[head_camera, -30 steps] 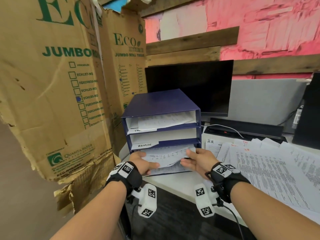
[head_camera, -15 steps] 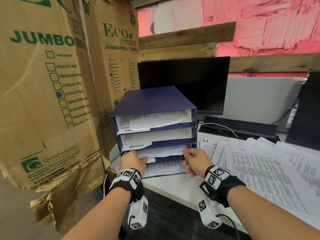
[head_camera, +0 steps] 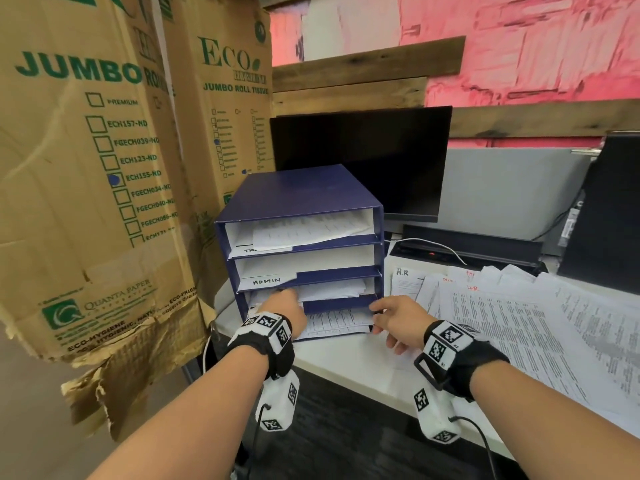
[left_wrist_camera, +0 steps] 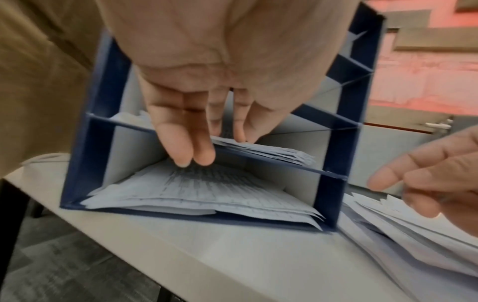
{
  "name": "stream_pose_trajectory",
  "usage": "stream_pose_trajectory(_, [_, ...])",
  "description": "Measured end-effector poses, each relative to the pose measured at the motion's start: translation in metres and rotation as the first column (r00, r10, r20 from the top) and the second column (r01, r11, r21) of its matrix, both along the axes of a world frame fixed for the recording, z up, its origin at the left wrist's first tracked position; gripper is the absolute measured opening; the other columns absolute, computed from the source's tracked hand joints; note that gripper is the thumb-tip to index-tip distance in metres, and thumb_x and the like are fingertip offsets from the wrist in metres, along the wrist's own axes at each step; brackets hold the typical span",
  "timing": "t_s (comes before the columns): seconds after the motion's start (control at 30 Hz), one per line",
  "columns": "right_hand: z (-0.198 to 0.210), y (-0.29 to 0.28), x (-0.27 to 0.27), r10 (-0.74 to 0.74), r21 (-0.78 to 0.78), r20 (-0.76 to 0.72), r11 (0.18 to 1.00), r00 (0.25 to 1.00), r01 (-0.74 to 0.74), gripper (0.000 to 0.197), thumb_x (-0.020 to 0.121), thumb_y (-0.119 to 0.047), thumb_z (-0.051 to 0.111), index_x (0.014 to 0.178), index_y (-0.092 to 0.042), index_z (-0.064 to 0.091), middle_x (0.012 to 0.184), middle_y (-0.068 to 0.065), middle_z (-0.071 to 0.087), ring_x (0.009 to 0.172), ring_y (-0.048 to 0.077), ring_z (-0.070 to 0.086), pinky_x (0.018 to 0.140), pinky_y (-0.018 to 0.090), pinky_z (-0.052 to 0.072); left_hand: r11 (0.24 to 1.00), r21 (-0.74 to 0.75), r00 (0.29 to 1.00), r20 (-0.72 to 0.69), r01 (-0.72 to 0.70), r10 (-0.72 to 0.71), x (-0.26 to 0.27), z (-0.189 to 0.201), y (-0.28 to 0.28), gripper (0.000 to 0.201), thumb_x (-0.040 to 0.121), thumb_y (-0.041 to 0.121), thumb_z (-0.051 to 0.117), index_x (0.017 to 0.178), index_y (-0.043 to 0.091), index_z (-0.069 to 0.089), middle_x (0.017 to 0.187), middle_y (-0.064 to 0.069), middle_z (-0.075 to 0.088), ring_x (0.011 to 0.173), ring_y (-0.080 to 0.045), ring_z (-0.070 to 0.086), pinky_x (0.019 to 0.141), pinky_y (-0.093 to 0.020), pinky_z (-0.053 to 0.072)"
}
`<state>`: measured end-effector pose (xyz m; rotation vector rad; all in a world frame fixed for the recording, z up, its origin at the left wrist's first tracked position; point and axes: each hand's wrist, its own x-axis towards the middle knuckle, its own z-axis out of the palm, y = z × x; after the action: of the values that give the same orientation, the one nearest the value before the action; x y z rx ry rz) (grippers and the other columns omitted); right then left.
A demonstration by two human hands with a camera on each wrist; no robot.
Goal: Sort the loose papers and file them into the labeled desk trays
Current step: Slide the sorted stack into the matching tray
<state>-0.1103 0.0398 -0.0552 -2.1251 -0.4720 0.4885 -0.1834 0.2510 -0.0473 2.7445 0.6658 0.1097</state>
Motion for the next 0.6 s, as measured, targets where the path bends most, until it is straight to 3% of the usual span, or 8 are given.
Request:
stream_pose_trajectory(0.13, [0.008, -0.051, 0.001, -0.037, -0.216, 0.168, 0.974, 0.985, 0.074, 0.02, 0.093, -0.016, 0.047, 0.099, -0.013, 0.066, 0.08, 0.002, 0.066, 0.055, 0.016, 0.057, 0.045, 0.022, 0.046, 0.988, 0.013, 0.987, -0.052, 0.152, -0.152, 0.008, 0.007, -0.04, 0.024, 0.085, 0.009, 0.047, 0.088, 0.009, 0.07, 0.082, -0.009, 0.066, 0.073, -0.026, 0.062, 0.064, -0.03, 0.052])
stream_pose_trajectory(0.27, [0.011, -0.108, 0.015, -0.078, -0.424, 0.329, 0.878, 0.941, 0.221, 0.018, 0.09, -0.018, 0.05, 0.088, -0.015, 0.067, 0.093, 0.002, 0.069, 0.083, 0.018, 0.065, 0.074, 0.029, 0.055, 0.961, -0.002, 0.956, -0.106, 0.276, -0.275, 0.02, 0.012, -0.081, 0.026, 0.087, 0.012, 0.046, 0.091, 0.008, 0.071, 0.092, -0.01, 0.069, 0.079, -0.026, 0.063, 0.069, -0.031, 0.054])
stream_pose_trajectory(0.37, [0.006, -0.151, 0.02, -0.133, -0.578, 0.38, 0.738, 0.915, 0.347, 0.022, 0.089, -0.027, 0.047, 0.104, -0.019, 0.062, 0.113, 0.004, 0.063, 0.102, 0.023, 0.059, 0.087, 0.035, 0.05, 0.942, -0.043, 0.934, -0.124, 0.332, -0.335, 0.031, 0.012, -0.115, 0.025, 0.09, 0.018, 0.048, 0.092, 0.006, 0.07, 0.095, -0.009, 0.069, 0.082, -0.025, 0.064, 0.072, -0.03, 0.054])
stream_pose_trajectory(0.43, [-0.001, -0.173, 0.022, -0.114, -0.722, 0.372, 0.589, 0.921, 0.364, 0.038, 0.089, -0.043, 0.045, 0.122, -0.027, 0.052, 0.131, 0.003, 0.048, 0.121, 0.028, 0.044, 0.1, 0.044, 0.038, 0.931, -0.084, 0.921, -0.136, 0.356, -0.365, 0.039, 0.008, -0.137, 0.027, 0.093, 0.025, 0.049, 0.08, 0.008, 0.065, 0.082, -0.007, 0.064, 0.073, -0.023, 0.06, 0.064, -0.027, 0.049])
stream_pose_trajectory(0.47, [-0.004, -0.181, 0.021, -0.106, -0.762, 0.334, 0.555, 0.937, 0.334, 0.043, 0.087, -0.049, 0.045, 0.125, -0.029, 0.049, 0.135, 0.003, 0.044, 0.126, 0.029, 0.04, 0.105, 0.047, 0.033, 0.929, -0.117, 0.92, -0.145, 0.35, -0.365, 0.042, 0.005, -0.147, 0.029, 0.093, 0.029, 0.049, 0.073, 0.01, 0.059, 0.075, -0.006, 0.06, 0.067, -0.022, 0.055, 0.059, -0.026, 0.045])
stream_pose_trajectory(0.53, [-0.01, -0.193, 0.021, -0.059, -0.771, 0.255, 0.59, 0.965, 0.24, 0.051, 0.088, -0.053, 0.044, 0.132, -0.028, 0.046, 0.141, 0.002, 0.043, 0.129, 0.027, 0.039, 0.111, 0.045, 0.026, 0.931, -0.183, 0.923, -0.166, 0.316, -0.346, 0.049, -0.003, -0.166, 0.034, 0.094, 0.037, 0.049, 0.067, 0.015, 0.049, 0.065, -0.002, 0.05, 0.058, -0.018, 0.047, 0.053, -0.022, 0.038])
stream_pose_trajectory(0.6, [-0.014, -0.204, 0.019, -0.024, -0.727, 0.198, 0.666, 0.98, 0.163, 0.057, 0.087, -0.055, 0.046, 0.139, -0.032, 0.041, 0.146, 0.001, 0.038, 0.133, 0.027, 0.035, 0.113, 0.042, 0.026, 0.922, -0.231, 0.915, -0.193, 0.31, -0.356, 0.057, -0.01, -0.181, 0.037, 0.093, 0.047, 0.049, 0.074, 0.015, 0.055, 0.065, -0.003, 0.053, 0.055, -0.014, 0.045, 0.052, -0.022, 0.037])
